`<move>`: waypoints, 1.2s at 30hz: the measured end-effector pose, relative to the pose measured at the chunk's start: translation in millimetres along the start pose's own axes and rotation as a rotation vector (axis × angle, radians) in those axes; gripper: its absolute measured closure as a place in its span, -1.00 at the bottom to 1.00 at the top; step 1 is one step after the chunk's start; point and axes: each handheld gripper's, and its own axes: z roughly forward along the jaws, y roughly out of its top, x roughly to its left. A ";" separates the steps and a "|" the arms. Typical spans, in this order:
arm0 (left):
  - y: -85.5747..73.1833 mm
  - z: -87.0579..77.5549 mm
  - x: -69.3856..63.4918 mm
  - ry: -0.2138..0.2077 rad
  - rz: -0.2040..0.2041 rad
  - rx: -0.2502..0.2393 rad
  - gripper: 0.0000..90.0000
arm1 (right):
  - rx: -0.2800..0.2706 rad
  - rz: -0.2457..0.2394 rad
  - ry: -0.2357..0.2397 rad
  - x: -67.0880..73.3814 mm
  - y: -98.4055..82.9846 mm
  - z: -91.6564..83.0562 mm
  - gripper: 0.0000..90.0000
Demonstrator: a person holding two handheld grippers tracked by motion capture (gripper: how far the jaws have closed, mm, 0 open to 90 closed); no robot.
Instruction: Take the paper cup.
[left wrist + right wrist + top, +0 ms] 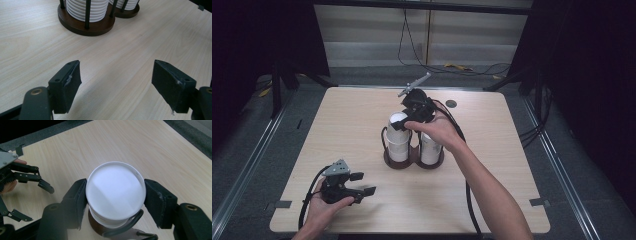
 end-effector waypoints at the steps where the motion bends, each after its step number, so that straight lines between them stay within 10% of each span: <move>1: 0.0 0.0 -0.1 0.001 0.000 0.000 -0.48 | 0.000 0.000 -0.001 0.3 0.4 -0.3 -0.14; 36: 1.8 1.5 -0.5 -0.012 -0.011 -0.015 -0.55 | -0.116 0.024 0.014 5.5 -5.8 -40.0 -0.14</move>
